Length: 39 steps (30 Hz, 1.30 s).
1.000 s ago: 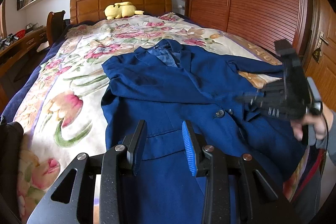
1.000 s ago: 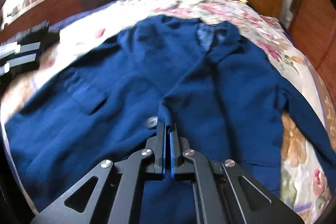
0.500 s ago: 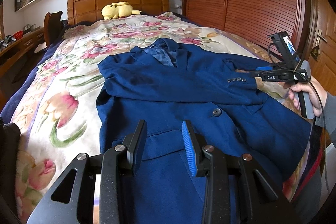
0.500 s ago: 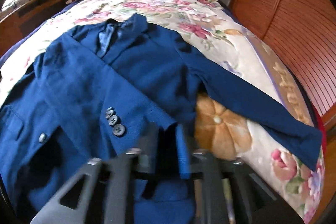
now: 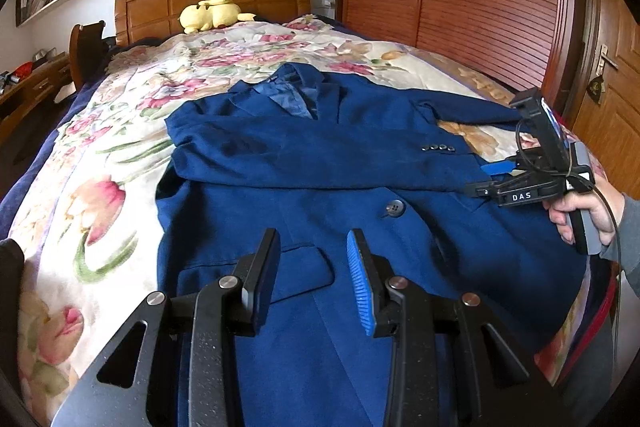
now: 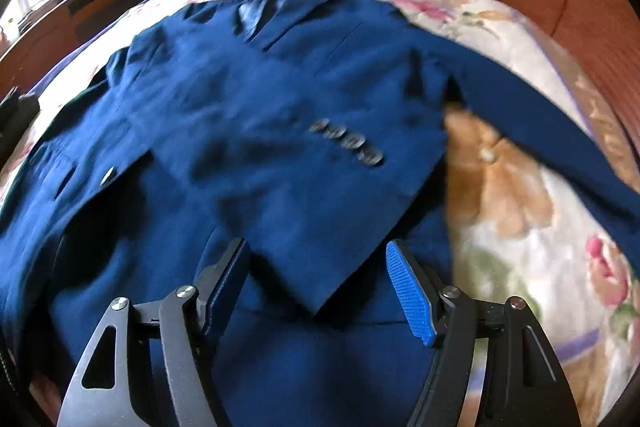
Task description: Fold large clothes
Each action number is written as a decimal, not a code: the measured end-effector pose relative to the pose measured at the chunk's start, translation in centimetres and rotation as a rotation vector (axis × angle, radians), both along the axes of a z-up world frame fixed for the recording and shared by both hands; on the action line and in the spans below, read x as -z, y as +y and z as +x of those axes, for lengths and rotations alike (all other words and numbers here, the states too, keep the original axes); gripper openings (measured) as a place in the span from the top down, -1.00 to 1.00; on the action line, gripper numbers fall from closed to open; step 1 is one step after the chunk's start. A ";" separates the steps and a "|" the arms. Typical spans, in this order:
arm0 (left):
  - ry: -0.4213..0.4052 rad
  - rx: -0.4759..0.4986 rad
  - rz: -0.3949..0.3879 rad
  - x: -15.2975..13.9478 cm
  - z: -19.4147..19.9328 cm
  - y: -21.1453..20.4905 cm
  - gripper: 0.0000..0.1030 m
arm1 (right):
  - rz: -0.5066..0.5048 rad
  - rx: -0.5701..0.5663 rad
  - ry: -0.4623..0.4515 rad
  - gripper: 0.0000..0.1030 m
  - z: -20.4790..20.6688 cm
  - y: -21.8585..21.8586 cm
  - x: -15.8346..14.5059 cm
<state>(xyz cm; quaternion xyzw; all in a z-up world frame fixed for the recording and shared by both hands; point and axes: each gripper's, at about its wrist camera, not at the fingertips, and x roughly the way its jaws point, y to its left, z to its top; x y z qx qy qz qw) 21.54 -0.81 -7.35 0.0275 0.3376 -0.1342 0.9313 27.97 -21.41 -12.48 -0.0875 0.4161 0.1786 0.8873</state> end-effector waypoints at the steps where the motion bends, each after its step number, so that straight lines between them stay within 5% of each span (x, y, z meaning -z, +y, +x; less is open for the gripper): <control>1: 0.001 0.003 0.004 0.0 0.0 -0.1 0.31 | -0.007 -0.002 -0.003 -0.07 0.1 0.0 0.1; 4: 0.004 0.010 0.014 0.3 0.0 -0.6 0.31 | -0.016 -0.029 0.000 0.54 0.2 0.2 0.0; 6: 0.004 0.014 0.018 0.4 0.0 -0.8 0.31 | -0.016 -0.047 -0.005 0.76 0.1 0.3 -0.3; 11: -0.006 0.014 0.012 0.1 0.0 -0.7 0.31 | 0.046 -0.066 -0.031 0.85 -1.6 -0.3 -2.3; 18: -0.012 0.008 -0.011 -0.1 0.4 -0.9 0.31 | 0.069 -0.022 -0.070 0.81 -4.1 -1.1 -2.8; 22: -0.018 0.024 -0.014 0.0 0.3 -1.8 0.31 | 0.038 0.062 -0.136 0.02 -5.1 -2.8 -2.3; 32: -0.007 0.062 0.001 0.9 0.4 -4.6 0.31 | 0.043 0.198 -0.048 -0.01 -5.4 -9.0 1.7; 39: -0.011 0.061 0.007 1.2 0.2 -5.4 0.31 | 0.092 0.229 -0.063 -0.01 -5.0 -10.7 1.1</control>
